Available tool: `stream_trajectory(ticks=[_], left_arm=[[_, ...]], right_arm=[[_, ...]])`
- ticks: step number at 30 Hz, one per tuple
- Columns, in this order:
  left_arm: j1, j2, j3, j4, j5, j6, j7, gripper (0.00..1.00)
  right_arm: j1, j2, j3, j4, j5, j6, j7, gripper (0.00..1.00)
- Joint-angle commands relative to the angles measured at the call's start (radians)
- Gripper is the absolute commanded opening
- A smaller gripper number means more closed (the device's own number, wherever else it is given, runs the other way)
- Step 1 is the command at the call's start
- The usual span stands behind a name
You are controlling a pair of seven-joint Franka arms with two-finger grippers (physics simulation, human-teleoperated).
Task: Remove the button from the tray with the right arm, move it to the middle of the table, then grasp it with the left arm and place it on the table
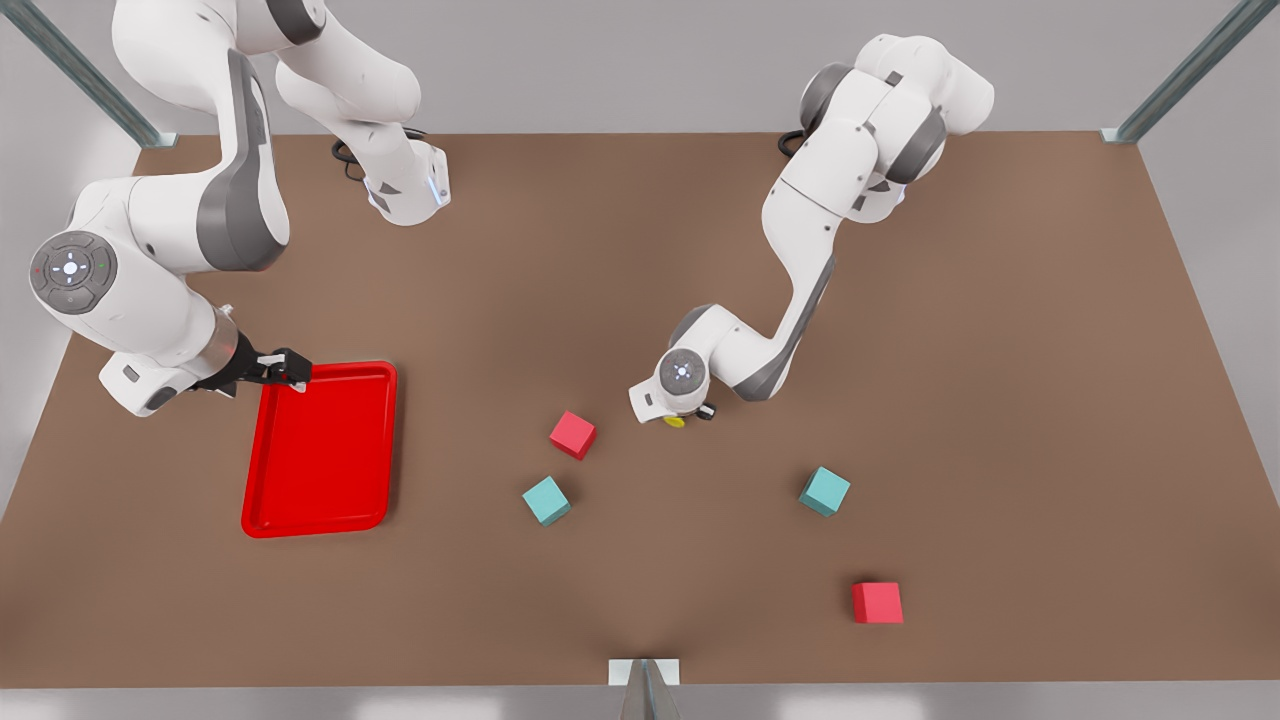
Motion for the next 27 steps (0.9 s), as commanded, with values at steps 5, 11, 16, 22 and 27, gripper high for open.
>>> stream_trajectory(ticks=[5, 11, 16, 22, 27], left_arm=[[0.0, 0.003, 0.0, 0.013, 0.0, -0.014, -0.011, 0.48], [-0.001, -0.001, 0.001, 0.045, 0.004, -0.072, -0.011, 0.48], [-0.003, -0.024, 0.014, 0.149, 0.005, -0.253, -0.274, 0.48], [-0.073, -0.047, 0.021, 0.198, 0.49, -0.299, -1.865, 0.48], [-0.144, -0.032, 0.021, 0.178, 0.749, -0.383, -2.835, 0.48]], right_arm=[[0.0, -0.001, 0.0, 0.002, 0.001, 0.0, -0.016, 1.0], [-0.002, -0.001, 0.0, 0.0, 0.001, 0.0, -0.016, 1.0], [-0.002, -0.001, 0.0, 0.0, 0.001, 0.0, -0.016, 1.0], [-0.002, -0.001, 0.0, 0.002, 0.001, 0.0, -0.016, 1.0], [-0.002, -0.001, 0.0, 0.002, 0.001, 0.0, -0.016, 1.0]])
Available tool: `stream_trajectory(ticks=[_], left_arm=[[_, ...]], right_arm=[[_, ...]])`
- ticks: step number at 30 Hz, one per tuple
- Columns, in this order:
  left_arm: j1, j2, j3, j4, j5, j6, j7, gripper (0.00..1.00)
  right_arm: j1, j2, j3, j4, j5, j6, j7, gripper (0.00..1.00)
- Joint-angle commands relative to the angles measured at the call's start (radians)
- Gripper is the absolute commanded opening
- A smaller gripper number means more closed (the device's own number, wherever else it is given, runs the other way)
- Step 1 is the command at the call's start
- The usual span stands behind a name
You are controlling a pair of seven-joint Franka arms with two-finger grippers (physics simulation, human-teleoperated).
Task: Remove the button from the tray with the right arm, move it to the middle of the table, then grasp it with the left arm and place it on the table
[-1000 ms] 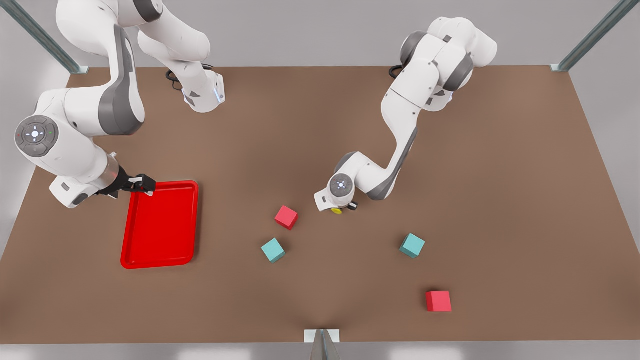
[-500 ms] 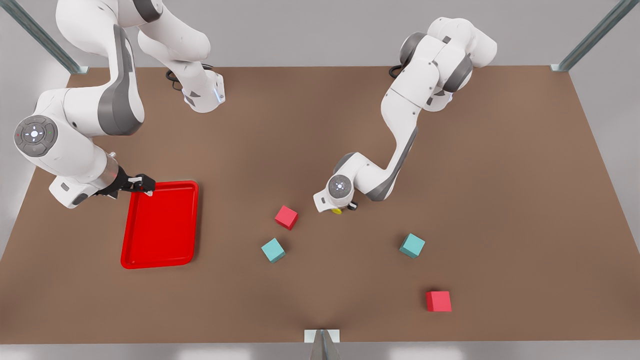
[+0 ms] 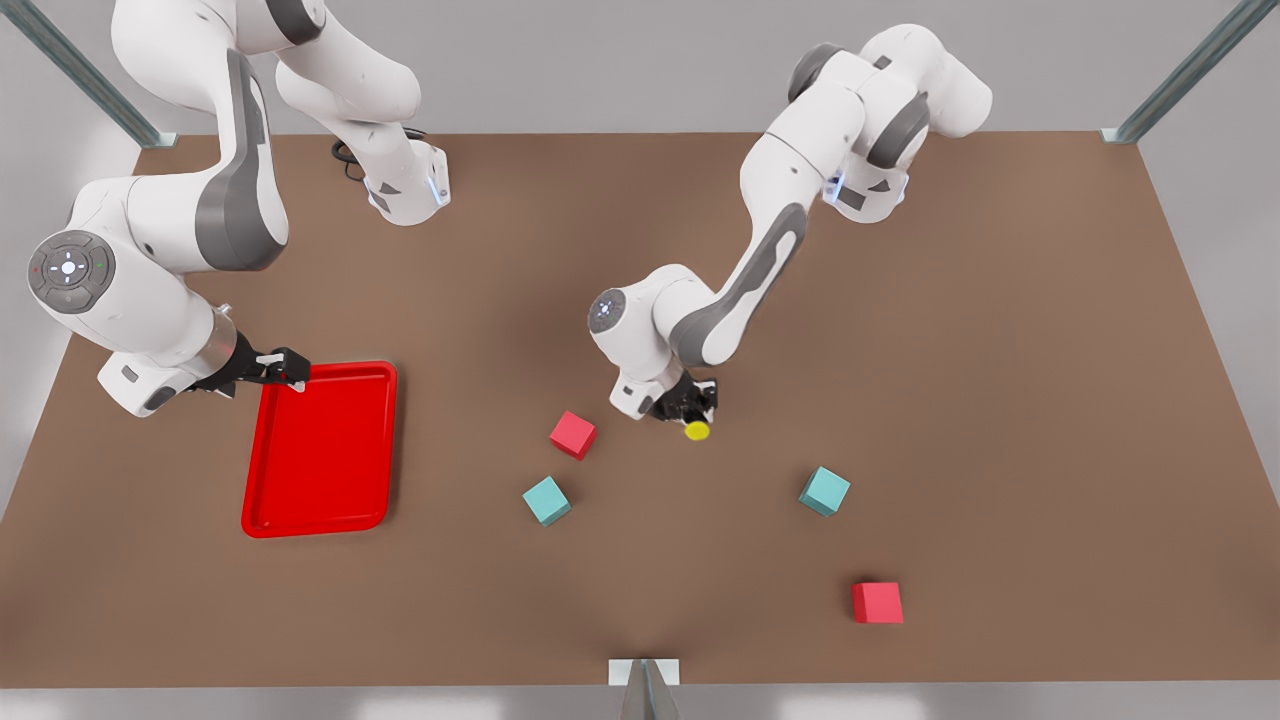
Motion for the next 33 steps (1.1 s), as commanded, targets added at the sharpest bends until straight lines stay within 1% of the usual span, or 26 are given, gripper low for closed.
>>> stream_trajectory(ticks=[1, 4, 8, 12, 17, 18, 21, 22, 27, 31, 33], left_arm=[[-0.028, 0.009, 0.0, -0.011, 0.138, -0.095, -1.937, 0.48], [-0.065, 0.023, -0.001, -0.04, 0.19, -0.105, -2.139, 0.48], [-0.074, 0.06, 0.0, -0.079, 0.284, -0.115, -2.153, 0.48], [-0.074, 0.095, -0.001, -0.149, 0.408, -0.113, -2.155, 0.48], [-0.073, 0.095, -0.001, -0.203, 0.558, -0.136, -2.141, 0.48], [-0.074, 0.095, 0.0, -0.23, 0.614, -0.142, -2.115, 0.48], [-0.074, 0.103, 0.0, -0.269, 0.67, -0.156, -1.995, 0.48], [-0.076, 0.103, -0.001, -0.283, 0.678, -0.182, -1.848, 0.48], [-0.076, 0.104, -0.001, -0.284, 0.67, -0.244, -1.415, 0.48], [-0.076, 0.123, -0.001, -0.298, 0.669, -0.25, -1.25, 0.47], [-0.074, 0.134, -0.001, -0.296, 0.669, -0.248, -1.25, 0.47]], right_arm=[[-0.001, -0.001, 0.0, 0.0, 0.001, 0.0, -0.004, 1.0], [-0.002, -0.001, 0.0, 0.0, 0.001, 0.0, -0.004, 1.0], [-0.002, -0.001, 0.0, 0.0, 0.001, 0.0, -0.004, 1.0], [-0.002, -0.001, 0.0, 0.0, 0.001, 0.0, -0.004, 1.0], [-0.002, -0.001, 0.0, 0.0, 0.001, 0.0, -0.004, 1.0], [-0.002, -0.001, 0.0, 0.0, 0.001, 0.0, -0.004, 1.0], [-0.002, -0.001, 0.0, 0.0, 0.001, 0.0, -0.004, 1.0], [-0.002, -0.001, 0.0, 0.0, 0.001, 0.0, -0.004, 1.0], [-0.002, -0.001, 0.0, 0.0, 0.001, 0.0, -0.004, 1.0], [-0.002, -0.001, 0.0, 0.0, 0.001, 0.0, -0.004, 1.0], [-0.003, -0.001, 0.0, 0.0, 0.001, 0.0, -0.004, 1.0]])
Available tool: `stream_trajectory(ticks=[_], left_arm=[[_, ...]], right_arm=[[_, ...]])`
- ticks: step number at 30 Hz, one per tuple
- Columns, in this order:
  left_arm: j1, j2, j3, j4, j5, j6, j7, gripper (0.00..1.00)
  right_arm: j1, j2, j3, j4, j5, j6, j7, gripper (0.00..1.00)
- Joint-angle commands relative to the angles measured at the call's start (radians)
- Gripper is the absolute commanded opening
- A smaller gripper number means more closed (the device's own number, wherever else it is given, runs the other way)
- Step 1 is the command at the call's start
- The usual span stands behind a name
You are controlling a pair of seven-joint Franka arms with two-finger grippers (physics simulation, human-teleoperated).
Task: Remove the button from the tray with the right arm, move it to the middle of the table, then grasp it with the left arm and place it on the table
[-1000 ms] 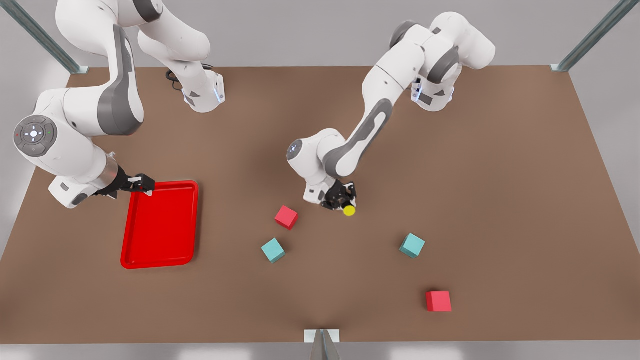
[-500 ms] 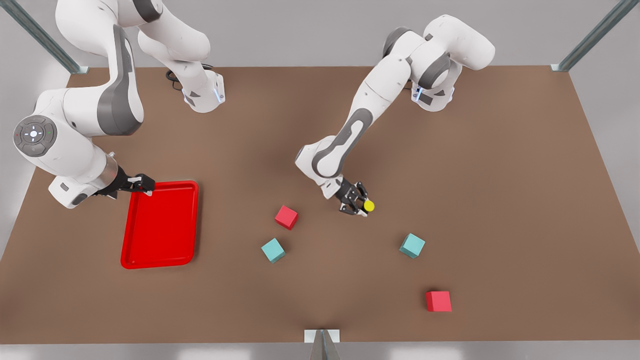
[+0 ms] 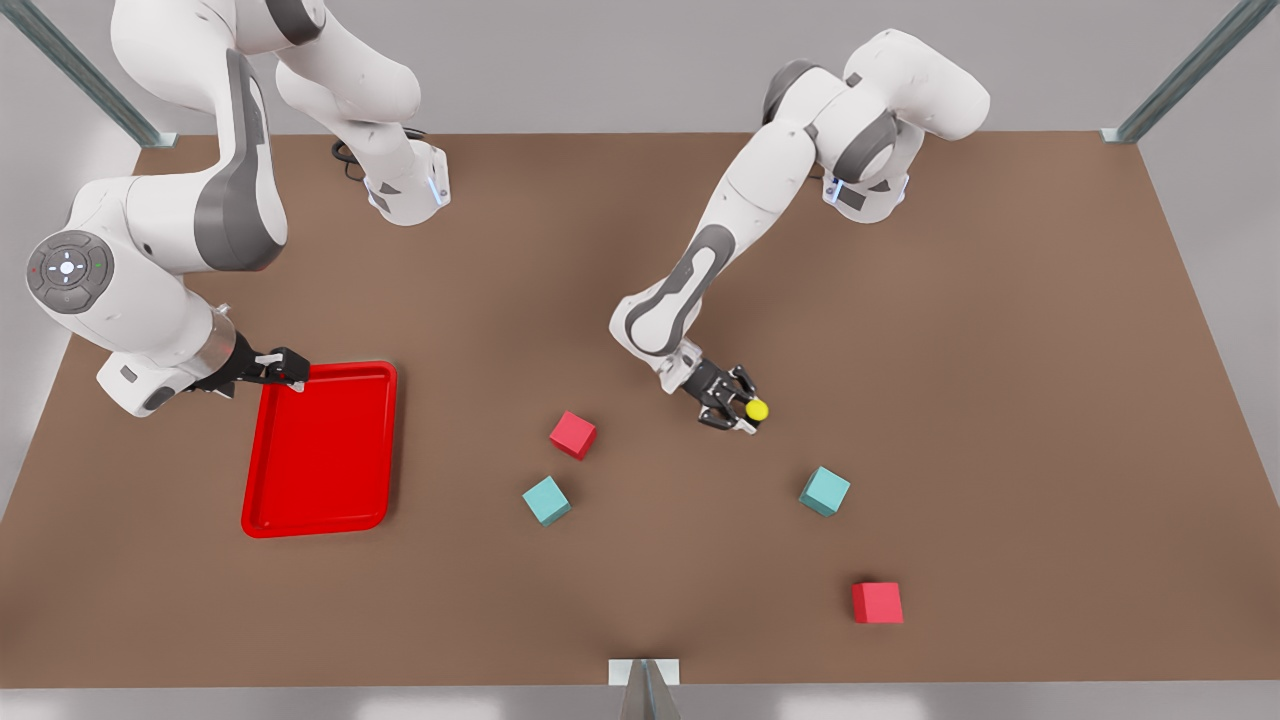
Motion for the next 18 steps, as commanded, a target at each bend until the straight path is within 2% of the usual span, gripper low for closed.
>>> stream_trajectory(ticks=[1, 5, 6, 7, 18], left_arm=[[0.0, 0.007, 0.0, 0.0, 0.005, -0.019, 0.174, 0.47], [0.003, 0.014, -0.001, 0.003, 0.002, -0.01, 0.167, 0.48], [0.003, 0.013, -0.001, 0.003, -0.001, -0.006, 0.167, 0.81], [0.005, 0.014, -0.001, 0.003, -0.001, -0.002, 0.166, 1.0], [0.002, 0.008, -0.001, 0.008, -0.008, -0.006, 0.149, 1.0]], right_arm=[[0.001, -0.001, 0.0, 0.0, 0.001, -0.001, -0.001, 1.0], [-0.001, -0.001, 0.0, 0.0, 0.001, -0.001, -0.001, 1.0], [-0.001, -0.001, 0.0, 0.002, 0.001, -0.001, -0.002, 1.0], [-0.001, -0.001, 0.0, 0.0, -0.001, -0.001, -0.002, 1.0], [-0.001, -0.001, 0.0, 0.0, -0.001, -0.001, -0.001, 1.0]])
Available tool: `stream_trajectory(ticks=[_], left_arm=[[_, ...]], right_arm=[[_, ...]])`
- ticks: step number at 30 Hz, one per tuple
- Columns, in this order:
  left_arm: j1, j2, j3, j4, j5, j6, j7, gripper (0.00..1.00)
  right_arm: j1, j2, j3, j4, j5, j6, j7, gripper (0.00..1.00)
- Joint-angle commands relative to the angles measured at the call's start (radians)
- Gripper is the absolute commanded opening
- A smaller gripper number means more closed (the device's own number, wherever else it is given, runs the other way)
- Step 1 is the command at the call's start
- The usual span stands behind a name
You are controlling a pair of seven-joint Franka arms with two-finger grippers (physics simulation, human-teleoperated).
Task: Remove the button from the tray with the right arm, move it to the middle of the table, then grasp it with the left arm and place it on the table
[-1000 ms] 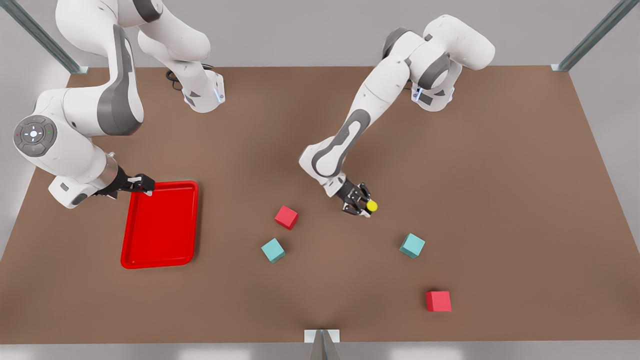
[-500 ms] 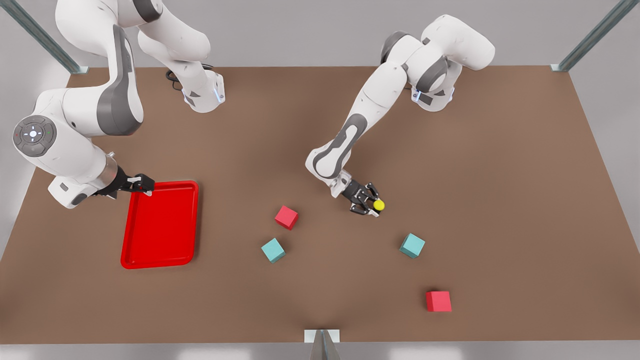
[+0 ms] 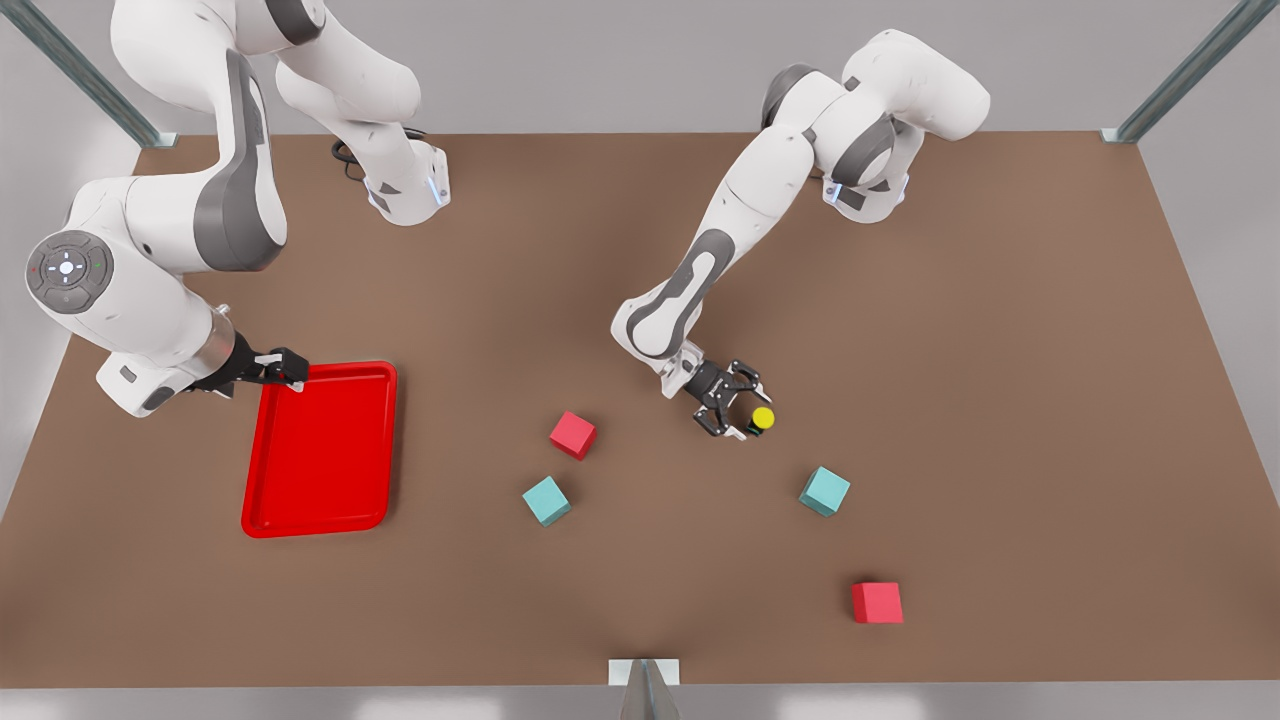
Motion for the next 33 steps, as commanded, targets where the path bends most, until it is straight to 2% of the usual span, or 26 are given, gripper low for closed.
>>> stream_trajectory(ticks=[1, 9, 13, 14, 16, 18, 19, 21, 23, 25, 26, 29, 33], left_arm=[[-0.002, -0.005, 0.0, -0.001, -0.009, -0.006, 0.049, 1.0], [-0.004, -0.048, 0.0, -0.001, -0.009, -0.056, 0.057, 1.0], [0.001, -0.121, 0.0, -0.011, -0.011, -0.096, 0.12, 1.0], [-0.001, -0.193, -0.001, -0.011, -0.088, -0.096, 0.328, 1.0], [0.017, -0.377, 0.006, 0.056, -0.534, -0.153, 1.311, 1.0], [0.289, -0.373, 0.005, 0.252, -0.972, -0.144, 1.918, 1.0], [0.439, -0.376, 0.005, 0.363, -1.125, -0.208, 2.236, 1.0], [0.536, -0.423, 0.0, 0.55, -1.168, -0.293, 2.414, 1.0], [0.639, -0.624, -0.004, 0.477, -1.189, -0.305, 2.592, 1.0], [0.64, -0.796, -0.003, 0.274, -1.168, -0.242, 2.724, 1.0], [0.64, -0.859, -0.004, 0.132, -1.168, -0.139, 2.744, 1.0], [0.642, -0.839, -0.003, 0.099, -1.163, -0.102, 2.91, 1.0], [0.642, -0.842, -0.003, 0.1, -1.163, -0.102, 2.905, 1.0]], right_arm=[[0.0, -0.001, 0.0, 0.0, 0.001, 0.0, 0.0, 1.0], [0.0, -0.001, 0.0, 0.0, 0.001, 0.0, 0.0, 1.0], [-0.008, -0.001, 0.0, 0.0, 0.002, 0.0, 0.0, 1.0], [-0.014, -0.001, 0.0, 0.002, 0.002, 0.001, -0.002, 1.0], [-0.012, -0.001, 0.0, 0.002, 0.002, 0.0, 0.0, 1.0], [-0.014, -0.001, 0.0, 0.002, 0.002, 0.001, 0.0, 1.0], [-0.011, -0.001, 0.0, 0.002, 0.002, 0.001, 0.0, 1.0], [-0.014, -0.001, 0.0, 0.002, 0.002, 0.001, 0.0, 1.0], [-0.012, -0.001, 0.0, 0.002, 0.001, 0.001, 0.0, 1.0], [-0.012, -0.001, 0.0, 0.002, 0.001, 0.001, 0.0, 1.0], [-0.014, -0.001, 0.0, 0.002, 0.001, 0.001, 0.0, 1.0], [-0.015, -0.001, 0.0, 0.002, 0.001, 0.001, 0.0, 1.0], [-0.023, -0.001, 0.0, 0.002, -0.006, 0.001, -0.002, 1.0]])
